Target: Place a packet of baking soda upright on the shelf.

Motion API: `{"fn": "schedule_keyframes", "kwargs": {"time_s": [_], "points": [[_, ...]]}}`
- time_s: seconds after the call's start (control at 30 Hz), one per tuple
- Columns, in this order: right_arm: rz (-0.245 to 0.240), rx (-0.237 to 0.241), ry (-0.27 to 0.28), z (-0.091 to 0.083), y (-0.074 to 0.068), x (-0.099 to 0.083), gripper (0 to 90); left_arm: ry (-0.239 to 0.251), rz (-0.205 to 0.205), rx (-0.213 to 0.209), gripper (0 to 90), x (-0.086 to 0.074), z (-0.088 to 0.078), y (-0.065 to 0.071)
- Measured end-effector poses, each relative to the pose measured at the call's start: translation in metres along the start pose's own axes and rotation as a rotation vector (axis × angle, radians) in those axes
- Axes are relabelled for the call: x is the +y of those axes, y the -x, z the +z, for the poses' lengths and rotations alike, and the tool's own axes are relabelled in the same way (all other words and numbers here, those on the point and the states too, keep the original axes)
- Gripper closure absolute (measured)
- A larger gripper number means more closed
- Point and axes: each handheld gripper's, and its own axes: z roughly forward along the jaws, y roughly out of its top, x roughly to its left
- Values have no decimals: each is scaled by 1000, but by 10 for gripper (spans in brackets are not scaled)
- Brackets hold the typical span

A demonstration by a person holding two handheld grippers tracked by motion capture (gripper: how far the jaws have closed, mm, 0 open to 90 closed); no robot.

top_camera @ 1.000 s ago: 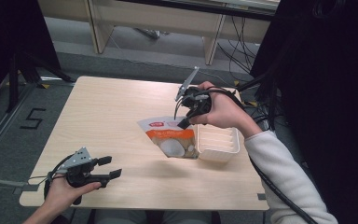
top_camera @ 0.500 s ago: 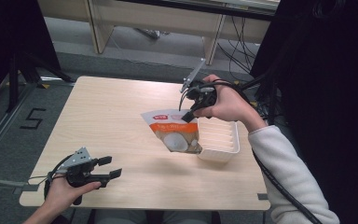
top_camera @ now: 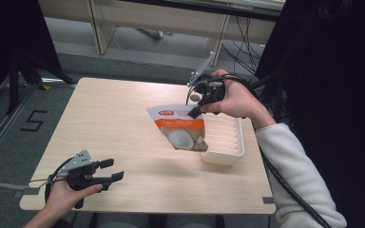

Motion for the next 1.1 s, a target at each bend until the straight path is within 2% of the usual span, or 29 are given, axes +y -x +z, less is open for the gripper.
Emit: {"fn": "schedule_keyframes", "kwargs": {"time_s": [0.23, 0.3, 0.43, 0.5, 0.6, 0.63, 0.67, 1.1], "points": [[2, -8, 9, -6, 5, -1, 900, 2, -1, 1, 314, 0, 0, 0], [23, -13, 6, -9, 6, -2, 900, 2, -2, 0, 314, 0, 0, 0], [11, -15, 15, -11, 9, -3, 900, 3, -4, -1, 313, 0, 0, 0], [34, -20, 12, -14, 10, -4, 900, 5, -6, -3, 313, 0, 0, 0], [18, -22, 17, -15, 12, -6, 900, 6, -6, -3, 313, 0, 0, 0], [36, -25, 11, -15, 12, -6, 900, 6, -7, -3, 313, 0, 0, 0], [26, -20, 11, -15, 13, -7, 900, 5, -6, -4, 313, 0, 0, 0], [63, -25, 0, -16, 22, -17, 900, 7, -10, -12, 330, 1, 0, 0]]}}
